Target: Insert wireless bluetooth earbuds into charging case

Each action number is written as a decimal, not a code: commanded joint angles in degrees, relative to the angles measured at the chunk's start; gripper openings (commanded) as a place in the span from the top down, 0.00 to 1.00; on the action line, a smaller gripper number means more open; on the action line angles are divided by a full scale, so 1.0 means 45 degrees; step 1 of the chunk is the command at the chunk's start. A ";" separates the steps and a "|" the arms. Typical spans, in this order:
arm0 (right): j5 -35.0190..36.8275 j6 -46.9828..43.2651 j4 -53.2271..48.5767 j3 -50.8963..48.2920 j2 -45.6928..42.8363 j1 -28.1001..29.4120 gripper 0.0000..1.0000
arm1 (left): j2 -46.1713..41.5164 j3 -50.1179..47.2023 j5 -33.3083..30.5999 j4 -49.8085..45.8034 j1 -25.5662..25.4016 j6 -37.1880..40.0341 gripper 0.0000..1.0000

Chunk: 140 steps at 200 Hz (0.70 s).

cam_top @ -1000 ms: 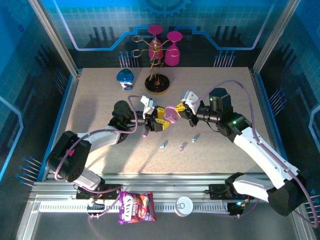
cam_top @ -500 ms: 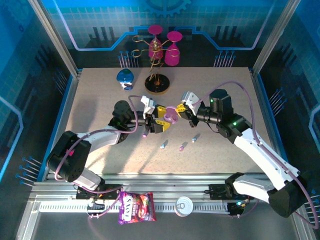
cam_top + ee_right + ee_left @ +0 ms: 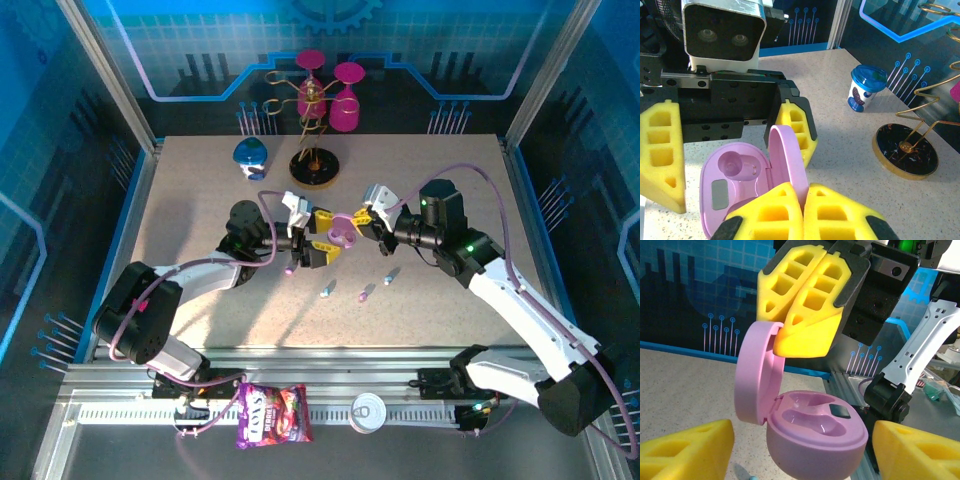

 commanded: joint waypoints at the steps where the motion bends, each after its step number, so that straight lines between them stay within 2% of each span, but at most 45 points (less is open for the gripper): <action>1: -0.0270 0.0111 0.0382 -0.0027 -0.0163 0.0112 1.00 | 0.0015 0.0079 0.0220 0.0396 -0.0079 0.0159 0.35; 20: -0.0316 0.0123 0.0366 -0.0038 -0.0097 0.0112 1.00 | 0.0004 0.0066 0.0303 0.0530 -0.0070 -0.0006 0.46; 60: -0.0443 0.0144 0.0305 0.0013 -0.0023 0.0112 1.00 | -0.0083 0.0049 0.0370 0.0526 -0.0083 0.0010 0.57; 129: -0.0473 0.0254 0.0244 0.0054 0.0037 0.0110 1.00 | -0.0114 -0.0002 0.0440 0.0589 -0.0082 0.0025 0.70; 140: -0.0468 0.0323 0.0312 0.0054 0.0016 0.0113 0.94 | -0.0112 -0.0045 0.0411 0.0589 -0.0075 0.0080 0.70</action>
